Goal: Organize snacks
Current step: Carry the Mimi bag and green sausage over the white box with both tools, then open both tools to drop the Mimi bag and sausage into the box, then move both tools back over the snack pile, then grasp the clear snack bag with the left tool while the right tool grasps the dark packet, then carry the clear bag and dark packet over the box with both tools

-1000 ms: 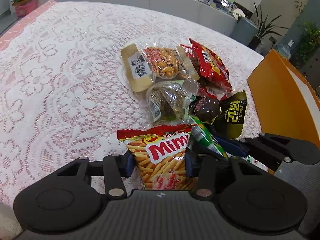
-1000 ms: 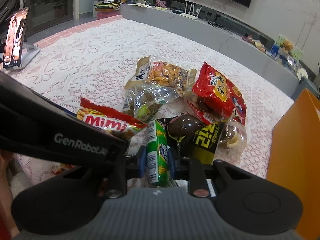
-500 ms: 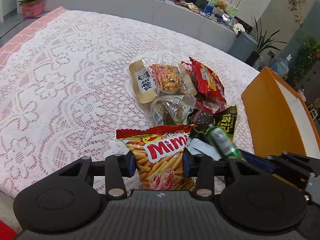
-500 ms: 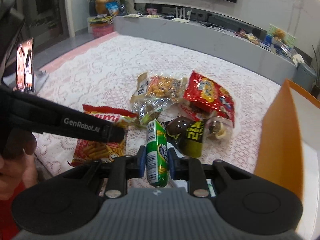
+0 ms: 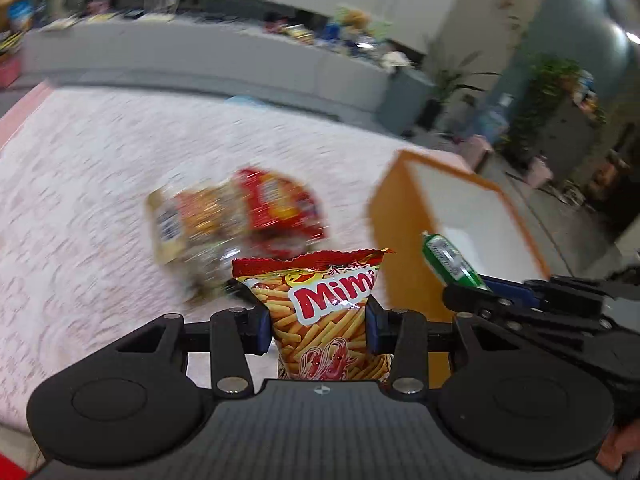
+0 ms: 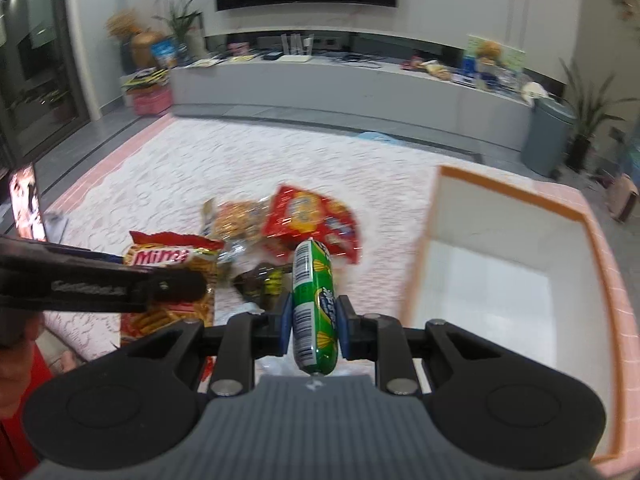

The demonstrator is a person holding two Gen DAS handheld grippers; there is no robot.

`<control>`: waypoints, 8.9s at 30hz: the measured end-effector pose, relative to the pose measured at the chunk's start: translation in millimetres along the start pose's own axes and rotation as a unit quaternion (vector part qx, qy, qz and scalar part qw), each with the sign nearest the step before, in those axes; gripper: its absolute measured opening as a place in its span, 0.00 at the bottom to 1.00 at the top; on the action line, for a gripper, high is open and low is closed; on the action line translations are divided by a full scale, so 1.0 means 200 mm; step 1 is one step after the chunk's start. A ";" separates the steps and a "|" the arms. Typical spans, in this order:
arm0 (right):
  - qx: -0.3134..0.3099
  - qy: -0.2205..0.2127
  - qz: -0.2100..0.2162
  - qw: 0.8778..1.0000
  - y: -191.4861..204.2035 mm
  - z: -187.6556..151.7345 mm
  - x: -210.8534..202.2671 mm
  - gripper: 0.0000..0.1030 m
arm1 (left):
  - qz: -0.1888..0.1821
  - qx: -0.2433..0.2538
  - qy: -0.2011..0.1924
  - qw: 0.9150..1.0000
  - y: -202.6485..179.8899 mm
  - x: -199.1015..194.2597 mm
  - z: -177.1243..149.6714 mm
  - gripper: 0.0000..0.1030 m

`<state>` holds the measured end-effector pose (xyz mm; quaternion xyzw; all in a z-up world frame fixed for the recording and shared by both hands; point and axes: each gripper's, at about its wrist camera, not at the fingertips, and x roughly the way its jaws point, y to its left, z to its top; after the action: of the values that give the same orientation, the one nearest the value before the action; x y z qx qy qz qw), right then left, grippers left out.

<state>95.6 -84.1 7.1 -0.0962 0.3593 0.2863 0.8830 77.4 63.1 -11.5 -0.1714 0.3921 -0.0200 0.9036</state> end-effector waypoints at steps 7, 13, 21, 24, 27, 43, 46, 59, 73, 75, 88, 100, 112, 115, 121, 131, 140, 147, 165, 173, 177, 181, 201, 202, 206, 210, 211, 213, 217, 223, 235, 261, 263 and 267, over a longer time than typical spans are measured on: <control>0.043 0.017 -0.032 0.998 -0.28 0.02 -0.17 0.20 | -0.063 0.072 0.013 0.995 -0.36 0.03 0.11 0.46; 0.067 0.048 -0.057 0.995 -0.47 -0.03 -0.22 0.20 | -0.102 0.112 0.054 0.987 -0.59 0.18 0.17 0.46; 0.111 0.112 -0.061 0.986 -0.69 -0.10 -0.16 0.20 | -0.107 0.159 0.091 0.977 -0.80 0.41 0.21 0.46; 0.110 0.131 -0.064 0.983 -0.74 -0.11 -0.10 0.20 | -0.108 0.188 0.102 0.971 -0.84 0.43 0.18 0.46; 0.106 0.144 -0.060 0.982 -0.75 -0.12 -0.05 0.20 | -0.104 0.219 0.117 0.963 -0.87 0.49 0.16 0.46; 0.093 0.218 -0.027 0.971 -0.83 -0.19 0.19 0.20 | -0.058 0.313 0.193 0.928 -0.96 0.78 0.06 0.46; 0.091 0.231 -0.024 0.968 -0.84 -0.19 0.26 0.20 | -0.041 0.333 0.197 0.921 -0.97 0.80 0.04 0.46; 0.084 0.271 -0.012 0.959 -0.82 -0.21 0.39 0.20 | -0.026 0.337 0.219 0.915 -0.94 0.83 -0.01 0.51; 0.078 0.266 -0.028 0.960 -0.83 -0.18 0.35 0.45 | -0.029 0.322 0.201 0.925 -0.95 0.76 0.07 0.78; 0.080 0.262 -0.031 0.961 -0.84 -0.17 0.33 0.51 | -0.041 0.311 0.200 0.928 -0.94 0.73 0.09 0.79; 0.048 0.197 -0.049 0.978 -0.70 -0.09 0.17 0.63 | -0.046 0.285 0.136 0.948 -0.87 0.47 0.15 0.79; 0.078 0.076 -0.043 0.993 -0.47 -0.08 0.04 0.63 | -0.011 0.196 0.056 0.979 -0.58 0.15 0.21 0.79; 0.078 -0.015 -0.038 0.996 -0.11 -0.11 0.10 0.63 | 0.030 0.136 0.003 0.990 -0.22 0.00 0.12 0.79; 0.060 -0.028 -0.025 0.997 -0.01 -0.11 0.15 0.63 | 0.029 0.121 -0.007 0.992 -0.13 0.00 0.11 0.80; 0.011 -0.027 -0.018 0.999 0.13 -0.10 0.26 0.63 | 0.032 0.100 0.007 0.994 0.05 0.06 0.07 0.79; 0.003 0.010 -0.033 0.999 0.17 -0.01 0.53 0.63 | 0.030 0.042 0.021 0.998 0.29 0.20 0.07 0.79; 0.002 0.027 -0.033 0.999 0.20 0.00 0.72 0.64 | 0.032 -0.017 0.035 0.999 0.50 0.30 0.06 0.77; 0.007 0.023 -0.019 1.000 0.18 -0.01 0.79 0.66 | 0.034 0.008 0.015 0.999 0.49 0.35 0.07 0.77; 0.054 0.033 0.006 0.998 0.16 -0.02 0.91 0.64 | 0.056 -0.030 0.046 0.997 0.55 0.48 0.04 0.79; 0.066 0.038 0.005 0.997 0.15 -0.04 0.91 0.63 | 0.059 -0.022 0.040 0.997 0.54 0.49 0.03 0.80; 0.056 0.035 0.015 0.998 0.17 -0.04 0.89 0.42 | 0.066 -0.010 0.043 0.997 0.53 0.49 0.03 0.71; 0.038 0.028 0.026 0.999 0.22 -0.04 0.86 0.18 | 0.071 0.008 0.043 0.997 0.51 0.49 0.03 0.61; 0.060 -0.002 0.038 0.997 0.16 -0.03 0.75 0.04 | 0.069 -0.003 0.017 0.997 0.48 0.37 0.03 0.52; 0.061 -0.004 0.039 0.997 0.15 -0.03 0.74 0.04 | 0.068 -0.004 0.017 0.998 0.48 0.36 0.03 0.52; 0.059 -0.014 0.041 0.997 0.14 -0.03 0.69 0.03 | 0.063 -0.008 0.015 0.998 0.47 0.31 0.01 0.52; 0.060 -0.021 0.040 0.997 0.12 -0.04 0.64 0.03 | 0.056 -0.007 0.009 0.998 0.46 0.27 -0.01 0.52; 0.062 -0.023 0.040 0.997 0.12 -0.04 0.63 0.03 | 0.054 -0.008 0.009 0.998 0.45 0.26 -0.01 0.52; 0.066 -0.027 0.042 0.997 0.11 -0.05 0.60 0.03 | 0.048 -0.010 0.006 0.999 0.44 0.24 -0.01 0.52; 0.063 -0.034 0.046 0.996 0.11 -0.04 0.55 0.03 | 0.045 -0.003 -0.002 0.999 0.38 0.20 -0.01 0.52; 0.050 -0.041 0.051 0.997 0.13 -0.04 0.45 0.02 | 0.045 -0.002 -0.010 0.999 0.29 0.11 0.01 0.52; 0.039 -0.044 0.045 0.997 0.01 0.04 0.16 0.02 | 0.017 0.029 -0.013 0.999 0.03 -0.03 0.10 0.52; -0.011 0.086 -0.105 0.991 -0.71 -0.07 -0.06 0.02 | -0.101 0.283 0.050 0.952 -0.83 0.45 0.08 0.52; -0.012 0.093 -0.108 0.990 -0.74 -0.07 -0.04 0.02 | -0.101 0.296 0.057 0.948 -0.86 0.50 0.07 0.52; -0.021 0.112 -0.107 0.988 -0.78 -0.10 0.03 0.02 | -0.092 0.341 0.067 0.933 -0.91 0.58 0.04 0.52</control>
<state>176.7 -217.4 -17.5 -0.1840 0.4375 0.1855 0.8604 181.3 -126.1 -29.3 0.1130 0.4041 -0.2471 0.8734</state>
